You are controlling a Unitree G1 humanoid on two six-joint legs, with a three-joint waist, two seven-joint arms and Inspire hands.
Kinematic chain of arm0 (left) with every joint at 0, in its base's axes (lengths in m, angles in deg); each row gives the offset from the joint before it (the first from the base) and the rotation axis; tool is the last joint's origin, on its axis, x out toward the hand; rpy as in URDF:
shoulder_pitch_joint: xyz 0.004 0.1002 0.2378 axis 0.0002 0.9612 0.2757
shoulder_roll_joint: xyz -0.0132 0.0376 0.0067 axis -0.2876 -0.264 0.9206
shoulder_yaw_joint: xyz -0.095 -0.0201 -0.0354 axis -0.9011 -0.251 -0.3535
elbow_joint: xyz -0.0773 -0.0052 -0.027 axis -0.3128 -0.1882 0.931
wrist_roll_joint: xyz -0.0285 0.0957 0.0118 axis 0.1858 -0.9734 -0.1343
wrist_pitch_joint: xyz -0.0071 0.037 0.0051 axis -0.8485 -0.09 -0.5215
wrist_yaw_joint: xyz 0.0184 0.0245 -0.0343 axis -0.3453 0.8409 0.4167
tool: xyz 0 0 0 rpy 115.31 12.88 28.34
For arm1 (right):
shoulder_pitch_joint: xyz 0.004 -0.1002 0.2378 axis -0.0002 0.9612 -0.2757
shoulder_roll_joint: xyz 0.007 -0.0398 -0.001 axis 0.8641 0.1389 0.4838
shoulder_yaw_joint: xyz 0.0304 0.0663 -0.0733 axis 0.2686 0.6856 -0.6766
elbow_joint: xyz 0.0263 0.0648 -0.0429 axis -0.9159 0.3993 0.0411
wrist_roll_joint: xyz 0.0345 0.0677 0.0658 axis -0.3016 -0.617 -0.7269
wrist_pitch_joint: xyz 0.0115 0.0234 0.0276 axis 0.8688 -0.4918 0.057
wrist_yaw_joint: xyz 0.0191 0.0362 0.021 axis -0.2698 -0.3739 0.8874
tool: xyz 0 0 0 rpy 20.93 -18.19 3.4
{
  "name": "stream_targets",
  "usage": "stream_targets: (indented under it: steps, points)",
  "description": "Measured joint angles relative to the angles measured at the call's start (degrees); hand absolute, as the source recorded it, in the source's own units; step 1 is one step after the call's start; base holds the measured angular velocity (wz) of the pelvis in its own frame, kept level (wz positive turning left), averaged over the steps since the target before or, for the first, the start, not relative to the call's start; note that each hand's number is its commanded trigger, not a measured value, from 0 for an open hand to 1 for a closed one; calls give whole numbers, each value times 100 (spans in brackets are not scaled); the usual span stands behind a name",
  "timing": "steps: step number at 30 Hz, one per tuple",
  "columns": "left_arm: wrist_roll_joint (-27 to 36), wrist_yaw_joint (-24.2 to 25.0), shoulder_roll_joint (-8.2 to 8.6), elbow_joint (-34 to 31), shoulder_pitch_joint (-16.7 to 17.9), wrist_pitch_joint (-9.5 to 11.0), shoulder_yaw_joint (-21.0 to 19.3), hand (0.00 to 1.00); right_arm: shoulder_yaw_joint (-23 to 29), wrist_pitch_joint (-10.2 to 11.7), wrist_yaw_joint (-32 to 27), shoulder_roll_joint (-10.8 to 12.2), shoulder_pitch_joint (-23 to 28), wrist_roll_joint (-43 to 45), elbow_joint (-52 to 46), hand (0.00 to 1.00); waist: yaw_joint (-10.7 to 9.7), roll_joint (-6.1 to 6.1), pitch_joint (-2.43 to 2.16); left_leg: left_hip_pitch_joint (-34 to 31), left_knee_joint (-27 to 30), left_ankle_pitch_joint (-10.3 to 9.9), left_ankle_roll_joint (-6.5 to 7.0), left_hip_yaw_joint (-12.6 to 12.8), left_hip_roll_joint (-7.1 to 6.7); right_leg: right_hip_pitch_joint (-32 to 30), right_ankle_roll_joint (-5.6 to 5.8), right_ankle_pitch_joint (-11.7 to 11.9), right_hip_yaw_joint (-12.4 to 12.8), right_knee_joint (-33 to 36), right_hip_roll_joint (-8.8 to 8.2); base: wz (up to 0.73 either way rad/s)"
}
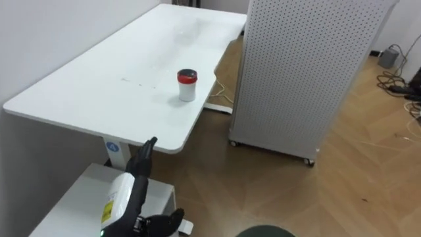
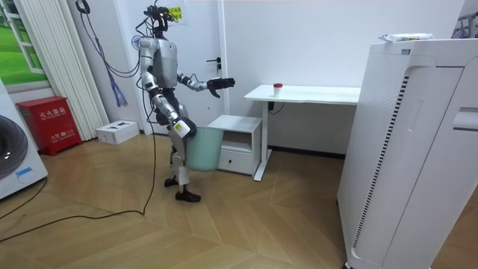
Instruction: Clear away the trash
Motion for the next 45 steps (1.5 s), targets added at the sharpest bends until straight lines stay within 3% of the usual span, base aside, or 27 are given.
stream_targets:
  steps: [2,4,5,7,9,11,16,18,20,23,31,45]
  points:
    - [7,-32,3,-31,-1,0,-22,0,-7,-1,57,8,-14,-1,2,100,82,23,9,3,-48,-11,19,256,93,2,-40,111,-93,-93,33,-34]
    - [27,-31,56,-32,0,-1,-19,0,6,-1,46,15,0,-18,75,100,71,85,35,109,-133,-29,4,676,183,25,-144,-235,-525,418,-38,4]
    - [57,-31,120,-52,0,-1,-19,0,40,-1,20,6,12,-27,101,100,81,77,26,189,-174,-17,-30,826,185,114,-165,-556,-760,812,-112,0]
    - [117,-33,150,-74,1,-1,-37,0,60,0,-19,-21,-23,-30,97,100,149,66,23,231,-172,-21,-50,882,103,168,-185,-742,-763,788,-152,-16]
    - [112,-30,185,-88,1,0,-140,0,51,0,-9,-27,-67,-6,88,100,178,100,13,186,-86,-23,-58,688,80,171,-225,-742,-642,627,-107,-18]
    - [125,-32,203,-86,38,0,-275,0,44,0,111,-18,-71,89,74,100,228,71,15,181,27,-22,-57,250,54,190,-288,-751,-546,569,-49,-32]
    - [168,-38,206,-92,172,1,-356,0,46,26,192,-26,-73,290,26,100,259,-26,22,197,297,-26,-59,-80,96,205,-343,-728,-227,512,106,-33]
    - [295,-38,208,-93,211,2,-382,0,46,26,218,-36,-96,362,7,100,371,-21,21,200,305,-26,-59,-594,21,147,-385,-703,13,510,218,-66]
    - [514,-40,216,-156,235,2,-442,0,46,26,240,-47,-105,537,-48,100,541,7,7,197,321,-27,-59,-1273,-76,88,-448,-625,358,507,380,-87]
    - [616,-62,227,-233,243,4,-522,0,45,25,269,-51,-102,679,-160,100,531,63,-11,236,274,-26,-60,-1744,-128,86,-502,-576,483,497,467,-48]
    - [625,-277,246,-437,389,103,-538,0,49,25,271,-64,-101,769,-249,100,494,71,-14,396,28,-20,-67,-1755,-112,66,-521,-555,622,509,579,-11]
    - [773,-531,239,-434,395,200,-644,0,49,25,146,-56,-83,765,-426,100,489,97,-8,365,108,-27,-55,-1730,-256,-18,-426,-546,717,715,456,-1]
